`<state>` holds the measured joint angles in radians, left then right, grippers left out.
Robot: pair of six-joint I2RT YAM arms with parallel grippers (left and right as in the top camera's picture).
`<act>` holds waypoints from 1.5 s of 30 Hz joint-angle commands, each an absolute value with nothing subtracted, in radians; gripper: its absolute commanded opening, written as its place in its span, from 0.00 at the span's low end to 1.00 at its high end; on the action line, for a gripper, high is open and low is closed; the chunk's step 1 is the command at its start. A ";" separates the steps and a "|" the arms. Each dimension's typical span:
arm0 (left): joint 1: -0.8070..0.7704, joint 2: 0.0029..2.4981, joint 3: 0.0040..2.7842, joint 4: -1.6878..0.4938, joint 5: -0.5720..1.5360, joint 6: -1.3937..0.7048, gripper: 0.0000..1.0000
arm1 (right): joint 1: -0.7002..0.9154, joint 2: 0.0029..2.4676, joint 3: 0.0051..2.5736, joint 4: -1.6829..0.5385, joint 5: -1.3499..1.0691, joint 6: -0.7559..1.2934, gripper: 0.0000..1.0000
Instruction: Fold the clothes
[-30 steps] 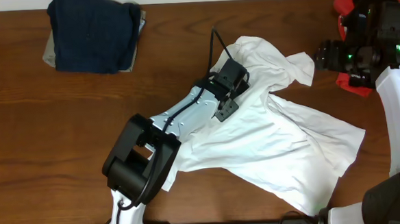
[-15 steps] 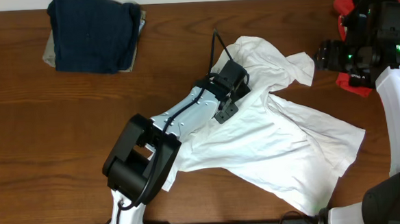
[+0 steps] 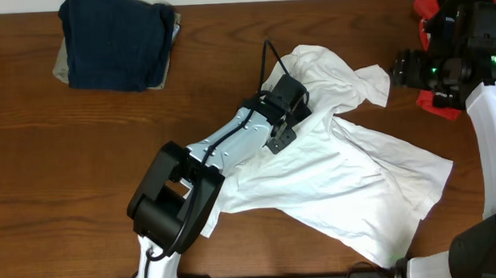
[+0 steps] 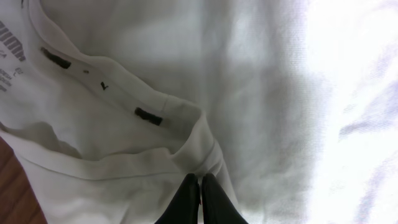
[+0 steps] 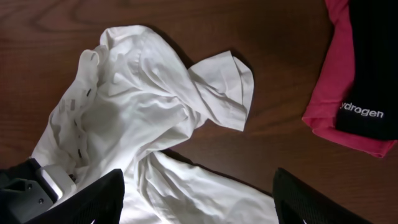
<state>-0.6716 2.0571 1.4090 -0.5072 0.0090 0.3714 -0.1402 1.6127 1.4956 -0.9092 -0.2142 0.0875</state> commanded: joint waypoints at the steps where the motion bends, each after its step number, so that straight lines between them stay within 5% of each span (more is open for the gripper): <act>1: -0.672 2.072 1.420 -0.494 0.022 0.379 0.07 | -0.143 1.610 1.488 -0.913 -0.210 0.089 0.74; 18: -0.650 1.988 1.432 -0.513 0.052 0.321 0.07 | -0.143 1.610 1.488 -0.916 -0.210 0.089 0.74; 21: -0.652 2.017 1.430 -0.507 0.072 0.321 0.58 | -0.143 1.610 1.488 -0.916 -0.210 0.089 0.74; 25: -0.652 2.077 1.430 -0.506 0.068 0.396 0.73 | -0.143 1.610 1.488 -0.916 -0.210 0.089 0.74; 32: -0.652 2.121 1.430 -0.516 0.033 0.426 0.73 | -0.143 1.610 1.488 -0.917 -0.210 0.089 0.74; 40: -0.652 2.111 1.432 -0.516 -0.023 0.425 0.51 | -0.143 1.610 1.488 -0.916 -0.209 0.089 0.74; 45: -0.652 2.075 1.432 -0.516 -0.065 0.411 0.50 | -0.143 1.610 1.488 -0.916 -0.209 0.089 0.74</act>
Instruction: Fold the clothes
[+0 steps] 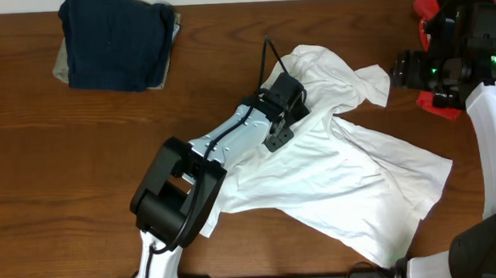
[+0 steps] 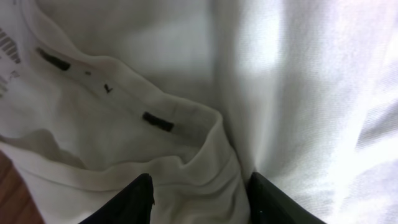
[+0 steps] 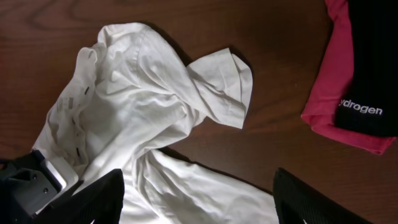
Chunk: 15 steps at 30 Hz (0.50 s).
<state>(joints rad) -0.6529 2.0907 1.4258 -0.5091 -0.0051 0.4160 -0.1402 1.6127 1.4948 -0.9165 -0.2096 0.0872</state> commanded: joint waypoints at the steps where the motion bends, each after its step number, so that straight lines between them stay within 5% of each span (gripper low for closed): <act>1: -0.652 2.068 1.432 -0.516 -0.065 0.405 0.50 | -0.143 1.610 1.488 -0.916 -0.210 0.089 0.74; 4: -0.652 2.058 1.432 -0.516 -0.064 0.394 0.49 | -0.143 1.610 1.488 -0.916 -0.210 0.089 0.74; 15: -0.652 2.058 1.431 -0.538 -0.061 0.361 0.15 | -0.143 1.610 1.488 -0.916 -0.210 0.089 0.74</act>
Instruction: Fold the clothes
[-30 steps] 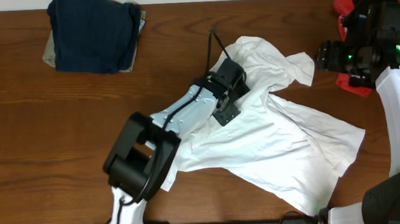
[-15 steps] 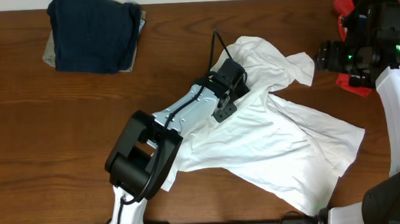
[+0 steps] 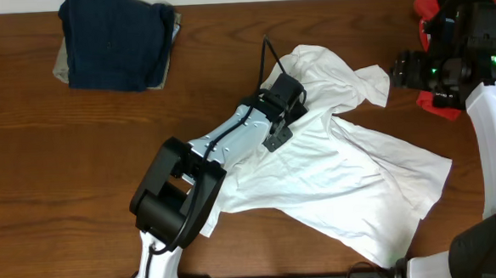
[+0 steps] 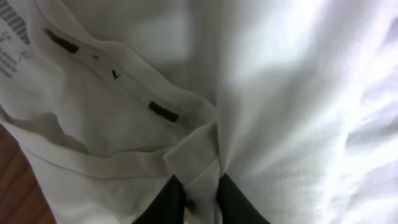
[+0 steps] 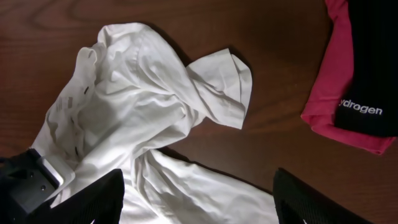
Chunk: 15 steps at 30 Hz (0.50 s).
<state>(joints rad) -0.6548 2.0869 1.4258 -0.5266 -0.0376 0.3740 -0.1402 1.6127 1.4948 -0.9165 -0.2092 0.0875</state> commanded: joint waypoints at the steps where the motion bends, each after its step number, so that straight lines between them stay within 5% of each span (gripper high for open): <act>1: -0.652 2.058 1.431 -0.540 -0.061 0.361 0.15 | -0.143 1.610 1.488 -0.916 -0.210 0.089 0.74; 15: -0.651 1.959 1.434 -0.624 -0.065 0.323 0.13 | -0.143 1.610 1.488 -0.917 -0.210 0.089 0.74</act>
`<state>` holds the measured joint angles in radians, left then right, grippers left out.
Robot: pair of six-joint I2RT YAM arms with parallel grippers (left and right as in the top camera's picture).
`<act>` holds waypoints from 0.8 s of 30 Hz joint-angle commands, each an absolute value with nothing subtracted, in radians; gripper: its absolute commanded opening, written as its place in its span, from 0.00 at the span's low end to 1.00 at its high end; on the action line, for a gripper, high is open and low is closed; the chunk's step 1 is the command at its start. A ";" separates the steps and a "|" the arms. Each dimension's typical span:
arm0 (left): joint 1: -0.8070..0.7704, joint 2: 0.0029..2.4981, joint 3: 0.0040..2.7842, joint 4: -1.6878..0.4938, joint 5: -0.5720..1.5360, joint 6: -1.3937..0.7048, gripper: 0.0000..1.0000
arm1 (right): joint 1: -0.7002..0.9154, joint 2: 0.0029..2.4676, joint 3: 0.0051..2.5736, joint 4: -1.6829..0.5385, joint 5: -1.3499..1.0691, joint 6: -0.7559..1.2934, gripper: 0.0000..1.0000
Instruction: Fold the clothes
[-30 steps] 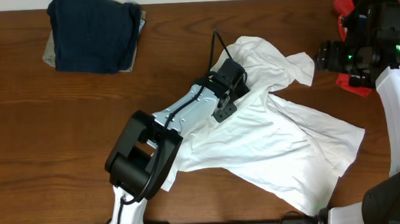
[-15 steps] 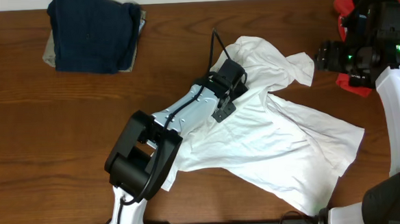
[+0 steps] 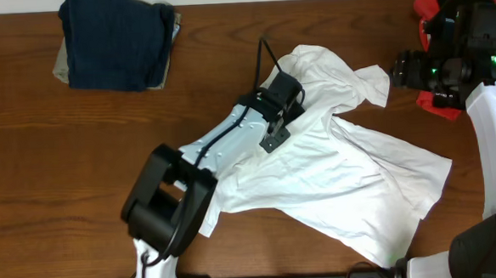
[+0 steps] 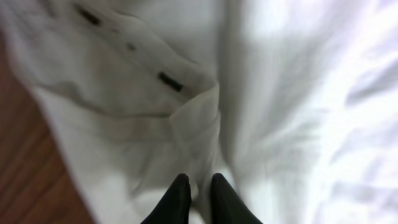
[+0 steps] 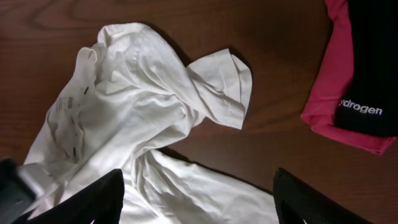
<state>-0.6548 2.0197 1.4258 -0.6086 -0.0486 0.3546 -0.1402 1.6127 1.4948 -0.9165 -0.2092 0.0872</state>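
A crumpled white shirt (image 3: 352, 172) lies on the brown table (image 3: 79, 165), collar side toward the far middle. My left gripper (image 4: 198, 188) is shut on a fold of the shirt just below the buttoned collar opening (image 4: 169, 81); in the overhead view it sits at the collar (image 3: 280, 103). The wrist picture is blurred. My right gripper (image 5: 198, 177) hangs open high above the shirt's bunched sleeve (image 5: 221, 87), holding nothing; overhead it is at the right edge (image 3: 402, 70).
A folded dark blue garment (image 3: 115, 39) on a grey one rests at the far left. A red and black garment (image 5: 354, 81) lies at the far right, beside the right arm. Bare wood runs along the left side and front.
My left gripper stays shut on the collar fold and has shifted a little; its view now takes in wood at the left. The right arm has not moved.
At first my left fingers were pressed together at the fold below the collar. They then stood wide open over that fold, and afterwards were shut on it. Now they still pinch it, slightly shifted. The right gripper stayed open throughout.
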 commanded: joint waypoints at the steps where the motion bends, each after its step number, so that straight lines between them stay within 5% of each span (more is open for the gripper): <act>1: -0.651 1.952 1.434 -0.628 -0.065 0.319 0.10 | -0.143 1.610 1.488 -0.917 -0.210 0.089 0.74; 11: -0.650 1.949 1.429 -0.635 -0.029 0.256 0.06 | -0.143 1.610 1.488 -0.919 -0.210 0.089 0.74; 17: -0.651 1.963 1.420 -0.593 0.109 0.257 0.53 | -0.143 1.610 1.488 -0.918 -0.210 0.089 0.74; 24: -0.651 2.008 1.420 -0.586 0.110 0.288 0.55 | -0.143 1.610 1.487 -0.924 -0.210 0.089 0.75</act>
